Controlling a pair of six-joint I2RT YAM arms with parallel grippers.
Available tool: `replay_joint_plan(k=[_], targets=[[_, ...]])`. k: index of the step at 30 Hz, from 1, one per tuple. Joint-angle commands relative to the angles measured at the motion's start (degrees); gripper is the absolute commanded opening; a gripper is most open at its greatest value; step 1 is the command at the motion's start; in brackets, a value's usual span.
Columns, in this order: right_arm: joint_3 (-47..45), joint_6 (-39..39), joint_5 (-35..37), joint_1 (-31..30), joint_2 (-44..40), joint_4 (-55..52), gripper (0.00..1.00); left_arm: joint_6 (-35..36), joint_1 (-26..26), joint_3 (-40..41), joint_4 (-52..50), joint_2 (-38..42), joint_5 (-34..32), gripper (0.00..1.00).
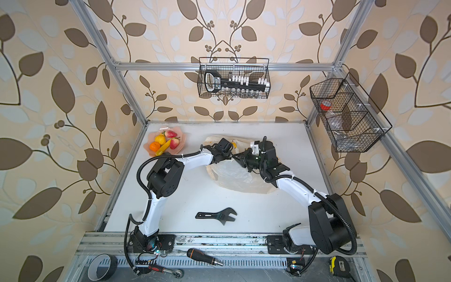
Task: Place the fruits into the plastic bag
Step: Place the fruit in the plastic bag.
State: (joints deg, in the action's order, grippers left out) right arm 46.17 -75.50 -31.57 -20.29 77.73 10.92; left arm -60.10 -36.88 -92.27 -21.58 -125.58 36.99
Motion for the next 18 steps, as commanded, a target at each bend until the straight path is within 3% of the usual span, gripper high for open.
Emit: replay_joint_plan(k=[1,18], targets=[[-0.73,0.79,-0.6,1.01,-2.27,-3.27,0.0,5.74,2.31,-2.08,-7.25,6.12,-1.79,0.99],[1.27,4.11,-0.03,2.76,-2.97,-9.22,0.0,26.55,11.65,-4.18,-27.49,16.89,-6.99,0.99]])
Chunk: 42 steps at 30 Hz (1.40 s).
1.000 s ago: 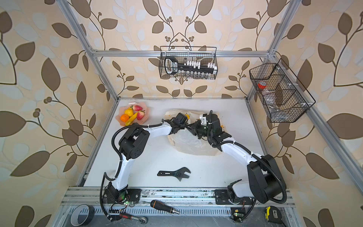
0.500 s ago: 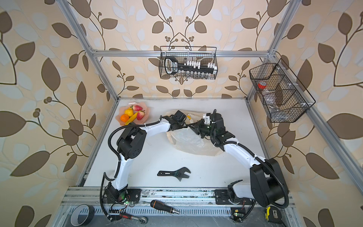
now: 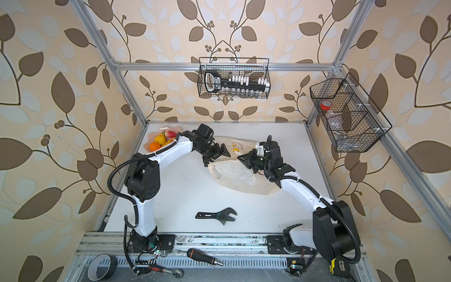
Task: Place the fruits into the plastic bag
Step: Place the fruit in the plastic bag, then pick up the fruit from the plate.
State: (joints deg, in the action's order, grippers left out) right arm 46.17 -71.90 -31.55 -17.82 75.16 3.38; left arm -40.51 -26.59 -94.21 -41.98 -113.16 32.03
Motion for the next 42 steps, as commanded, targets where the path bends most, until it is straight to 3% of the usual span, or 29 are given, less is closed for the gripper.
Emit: replay_joint_plan(k=[1,15,21,28,36,42], targets=[[1.58,0.74,0.08,0.31,-0.29,-2.07,0.0,7.76,2.04,-2.25,-8.06,4.98,-2.27,0.99],[2.96,2.36,0.78,0.42,-0.55,-4.04,0.0,20.12,11.35,-10.41,-21.66,8.34,-12.68,0.98],[2.97,2.83,0.79,0.41,-0.71,-4.29,0.0,24.21,16.02,-14.68,-26.2,7.72,-20.98,0.98],[2.78,3.52,0.61,0.38,-0.92,-5.06,0.0,25.54,22.44,-18.03,-27.66,5.26,-26.64,0.94],[2.78,3.7,0.65,0.38,-0.81,-5.42,0.0,28.44,25.48,-19.61,-24.78,0.16,-29.31,0.88],[2.56,3.87,0.88,0.42,-1.06,-5.88,0.0,30.72,26.37,-26.86,-23.55,-7.4,-31.87,0.82]])
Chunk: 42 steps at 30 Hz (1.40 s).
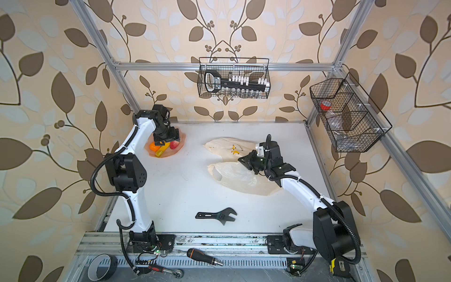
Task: Place the fruits into the plastic bag
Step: Pick up the fruit from the plate.
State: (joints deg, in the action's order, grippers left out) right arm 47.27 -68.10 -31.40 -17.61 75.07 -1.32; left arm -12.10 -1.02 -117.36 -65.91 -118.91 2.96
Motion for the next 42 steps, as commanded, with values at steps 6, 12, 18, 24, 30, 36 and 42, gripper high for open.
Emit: replay_joint_plan(k=[6,12,18,24,30,36,42], targets=[[1.71,0.34,1.03,0.2,-1.24,-2.14,0.0,3.19,1.21,-7.77,3.77,-8.73,-6.81,0.73],[1.68,0.42,1.51,0.03,-1.81,-2.88,0.0,3.01,2.06,-8.51,6.31,-13.09,-9.0,0.7],[1.69,0.6,1.91,0.06,-2.26,-3.6,0.0,3.06,2.88,-8.28,9.53,-15.05,-8.08,0.69],[1.77,0.51,2.46,-0.2,-2.59,-3.83,0.0,2.48,3.03,-8.5,11.27,-16.49,-5.82,0.68],[1.87,0.42,2.94,-0.72,-2.84,-4.04,0.0,1.82,3.46,-8.5,12.12,-17.3,-3.63,0.66],[1.72,0.36,3.47,-1.2,-3.13,-4.07,0.0,1.64,3.47,-7.29,12.38,-17.22,-2.56,0.62],[1.69,0.35,3.67,-1.38,-3.44,-4.09,0.0,2.34,3.65,-2.79,12.99,-15.14,-2.86,0.57]])
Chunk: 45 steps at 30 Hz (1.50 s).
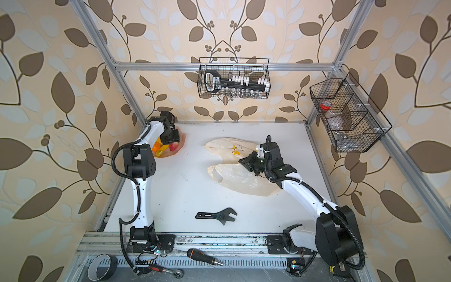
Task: Place the fruits into the plastic bag
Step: Pick up the fruit from the plate.
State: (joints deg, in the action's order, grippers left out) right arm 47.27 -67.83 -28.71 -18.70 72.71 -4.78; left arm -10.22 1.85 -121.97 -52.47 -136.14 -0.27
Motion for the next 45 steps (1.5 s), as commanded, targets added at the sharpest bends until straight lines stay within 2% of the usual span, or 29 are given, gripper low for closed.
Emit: replay_joint_plan(k=[1,9,17,19,24,30,42,45], targets=[[1.68,0.16,0.92,-0.31,-1.08,-0.7,0.0,0.59,0.88,2.27,-0.45,2.35,0.22,0.56],[1.94,0.0,0.76,-0.29,-0.77,-0.33,0.0,1.02,1.13,3.92,-0.18,3.59,0.16,0.49],[2.04,0.25,0.76,-0.36,-0.72,-0.5,0.0,-0.22,1.14,4.2,0.89,9.07,2.08,0.35],[2.05,0.35,0.76,-0.32,-0.81,-0.54,0.0,-1.18,1.13,6.85,1.53,11.26,3.48,0.32],[2.17,0.34,0.59,-0.32,-0.73,-0.34,0.0,-4.18,1.05,12.08,4.13,17.92,8.98,0.26],[2.13,0.27,0.67,-0.3,-0.64,0.06,0.0,-7.53,1.08,18.57,7.34,23.85,16.33,0.25],[1.86,-0.03,0.24,-0.35,-0.02,1.42,0.0,-18.3,0.42,26.6,13.37,30.33,32.45,0.23],[1.85,-0.04,0.06,-0.3,0.15,1.61,0.0,-20.04,-0.76,28.81,14.53,31.4,34.68,0.23]])
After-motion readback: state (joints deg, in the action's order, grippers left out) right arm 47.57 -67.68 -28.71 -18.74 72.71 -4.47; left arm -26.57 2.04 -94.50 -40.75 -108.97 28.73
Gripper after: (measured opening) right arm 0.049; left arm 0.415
